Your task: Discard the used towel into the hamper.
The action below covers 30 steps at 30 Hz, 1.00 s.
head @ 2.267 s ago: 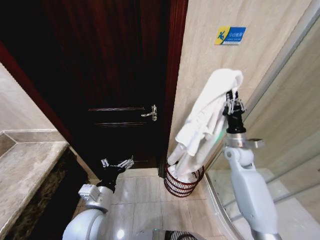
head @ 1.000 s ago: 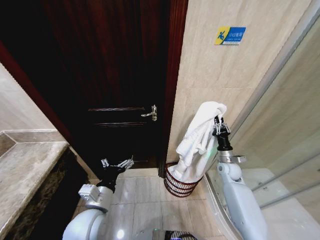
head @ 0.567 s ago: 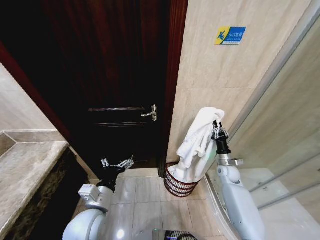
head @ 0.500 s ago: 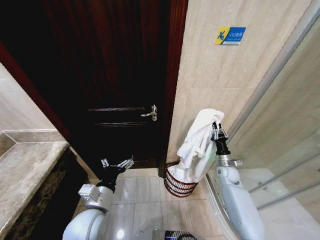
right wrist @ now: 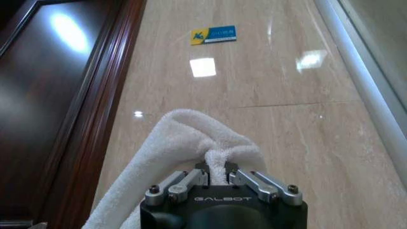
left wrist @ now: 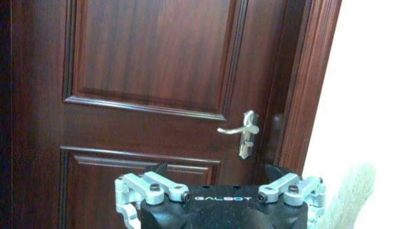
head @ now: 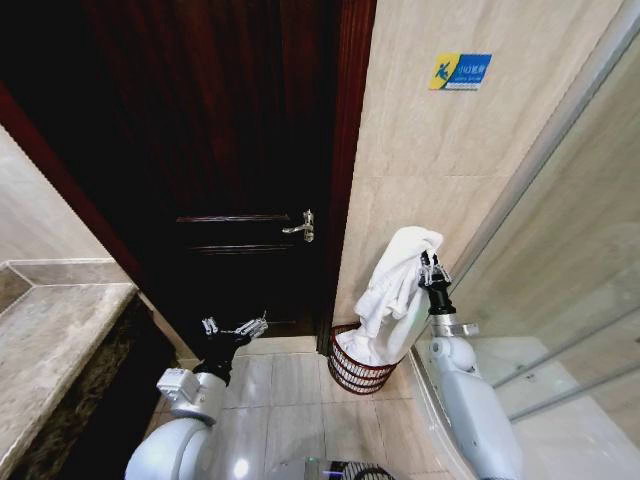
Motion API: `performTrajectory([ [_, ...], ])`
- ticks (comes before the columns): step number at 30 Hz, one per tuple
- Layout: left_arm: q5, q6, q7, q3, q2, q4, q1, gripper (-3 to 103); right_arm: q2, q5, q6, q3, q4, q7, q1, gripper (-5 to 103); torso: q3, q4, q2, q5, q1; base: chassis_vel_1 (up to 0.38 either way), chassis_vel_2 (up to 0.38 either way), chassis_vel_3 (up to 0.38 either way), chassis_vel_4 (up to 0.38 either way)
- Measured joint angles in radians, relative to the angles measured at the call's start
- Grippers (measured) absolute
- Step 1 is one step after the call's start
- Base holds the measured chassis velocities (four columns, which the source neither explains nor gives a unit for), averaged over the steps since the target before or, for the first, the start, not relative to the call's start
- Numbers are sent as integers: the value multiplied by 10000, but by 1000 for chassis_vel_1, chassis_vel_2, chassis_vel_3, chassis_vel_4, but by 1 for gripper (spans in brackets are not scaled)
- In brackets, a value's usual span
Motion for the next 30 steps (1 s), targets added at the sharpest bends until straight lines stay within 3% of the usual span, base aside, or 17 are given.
performTrajectory([
  [30, 0, 0, 0, 0, 0, 0, 0, 100, 218, 47, 335, 2, -675, 15, -317, 13, -1, 1, 0, 0, 0, -33, 30, 29, -26],
])
